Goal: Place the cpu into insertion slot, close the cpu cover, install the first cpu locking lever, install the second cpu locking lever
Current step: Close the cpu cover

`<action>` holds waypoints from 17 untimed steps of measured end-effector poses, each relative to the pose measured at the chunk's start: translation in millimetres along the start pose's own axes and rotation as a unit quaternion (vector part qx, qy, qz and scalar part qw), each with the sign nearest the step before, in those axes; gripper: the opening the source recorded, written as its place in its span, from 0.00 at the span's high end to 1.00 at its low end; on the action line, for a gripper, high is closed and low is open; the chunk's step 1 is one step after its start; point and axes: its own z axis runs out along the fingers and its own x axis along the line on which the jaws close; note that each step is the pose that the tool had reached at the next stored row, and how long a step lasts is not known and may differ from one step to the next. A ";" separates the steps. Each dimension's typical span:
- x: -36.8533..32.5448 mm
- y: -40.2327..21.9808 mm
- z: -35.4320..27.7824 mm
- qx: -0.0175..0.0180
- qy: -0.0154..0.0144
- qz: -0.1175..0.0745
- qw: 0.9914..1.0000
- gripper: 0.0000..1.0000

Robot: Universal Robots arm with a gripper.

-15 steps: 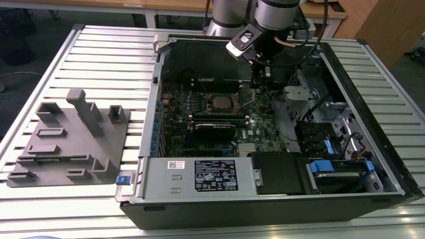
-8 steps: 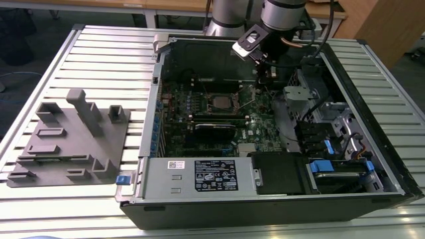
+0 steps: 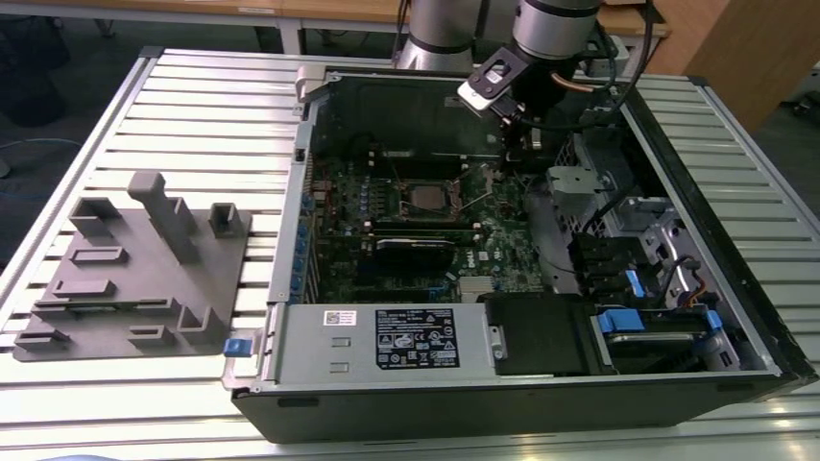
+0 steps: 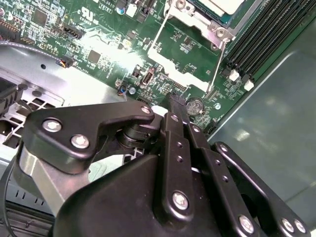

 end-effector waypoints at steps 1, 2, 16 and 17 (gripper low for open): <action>0.0 0.0 0.0 0.000 0.000 0.000 1.000 0.89; 0.0 0.1 0.0 0.000 0.000 0.000 1.000 0.89; 0.2 -0.4 16.7 0.000 0.000 0.000 1.000 0.89; 0.2 -0.4 17.9 0.000 0.000 0.000 1.000 0.89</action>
